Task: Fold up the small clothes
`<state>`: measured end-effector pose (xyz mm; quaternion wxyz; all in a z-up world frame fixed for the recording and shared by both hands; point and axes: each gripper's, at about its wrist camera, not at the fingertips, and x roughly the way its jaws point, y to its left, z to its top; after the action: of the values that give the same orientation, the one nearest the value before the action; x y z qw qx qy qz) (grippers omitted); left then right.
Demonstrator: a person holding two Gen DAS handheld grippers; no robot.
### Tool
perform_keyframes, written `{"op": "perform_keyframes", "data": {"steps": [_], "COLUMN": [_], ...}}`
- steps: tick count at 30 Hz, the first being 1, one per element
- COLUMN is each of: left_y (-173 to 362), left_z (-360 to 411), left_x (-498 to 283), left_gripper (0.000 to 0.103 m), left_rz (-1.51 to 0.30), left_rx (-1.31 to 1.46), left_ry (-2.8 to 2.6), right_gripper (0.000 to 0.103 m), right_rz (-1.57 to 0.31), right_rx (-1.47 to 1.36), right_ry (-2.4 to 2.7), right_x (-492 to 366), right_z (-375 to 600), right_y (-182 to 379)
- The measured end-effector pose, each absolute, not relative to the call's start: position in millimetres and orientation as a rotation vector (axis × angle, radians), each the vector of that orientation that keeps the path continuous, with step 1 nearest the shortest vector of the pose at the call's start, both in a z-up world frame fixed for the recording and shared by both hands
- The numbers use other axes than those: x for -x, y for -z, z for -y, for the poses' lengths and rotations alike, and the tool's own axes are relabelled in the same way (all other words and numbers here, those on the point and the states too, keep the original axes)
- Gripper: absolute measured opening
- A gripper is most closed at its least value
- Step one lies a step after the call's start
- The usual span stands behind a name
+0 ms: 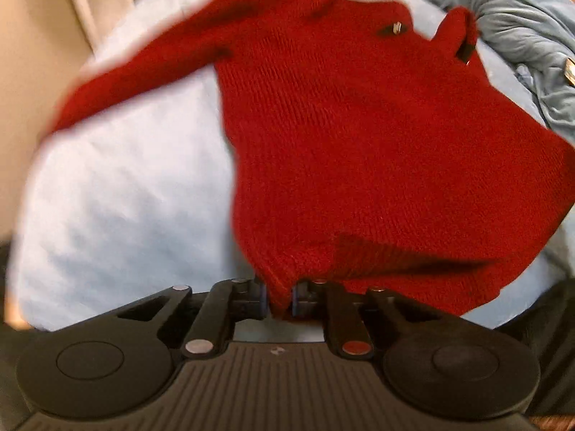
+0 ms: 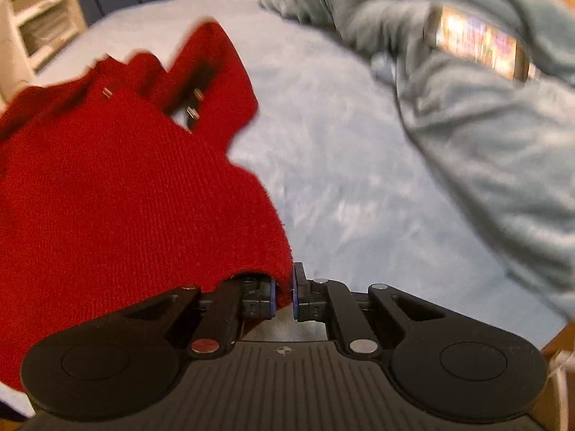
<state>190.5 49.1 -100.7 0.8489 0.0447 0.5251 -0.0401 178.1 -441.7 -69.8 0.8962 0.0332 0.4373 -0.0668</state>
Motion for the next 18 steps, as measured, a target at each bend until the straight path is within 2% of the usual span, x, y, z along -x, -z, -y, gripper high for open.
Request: {"op": "perform_keyframes", "data": {"steps": [4,7,12,16,17,18], "left_y": [42,24,72,116,121,121], "left_z": [-92,-118,-148,-154,-154,-155], "left_x": [-174,-161,-143,-139,-138,-136], "left_gripper": [0.008,0.008,0.008,0.009,0.013,0.022], "left_rz": [-0.965,-0.899,-1.004,-1.126,-1.130,-1.122], "left_rx": [-0.120,-0.149,-0.140,-0.102,-0.116,-0.133], "left_ry": [0.043,-0.007,-0.069,-0.062,-0.075,-0.089], "right_gripper": [0.007,0.007,0.007,0.007,0.007,0.008], "right_rz": [-0.826,-0.826,-1.018,-1.104,-1.110,-1.112], "right_rx": [-0.059,-0.061,-0.088,-0.118,-0.095,-0.070], "right_ry": [0.101,0.074,0.064,0.045,0.042,0.037], "right_x": [-146,-116,-96,-97,-98,-99], "right_z": [422,403,380,364,360,356], "right_y": [20,5,67,101,103,102]}}
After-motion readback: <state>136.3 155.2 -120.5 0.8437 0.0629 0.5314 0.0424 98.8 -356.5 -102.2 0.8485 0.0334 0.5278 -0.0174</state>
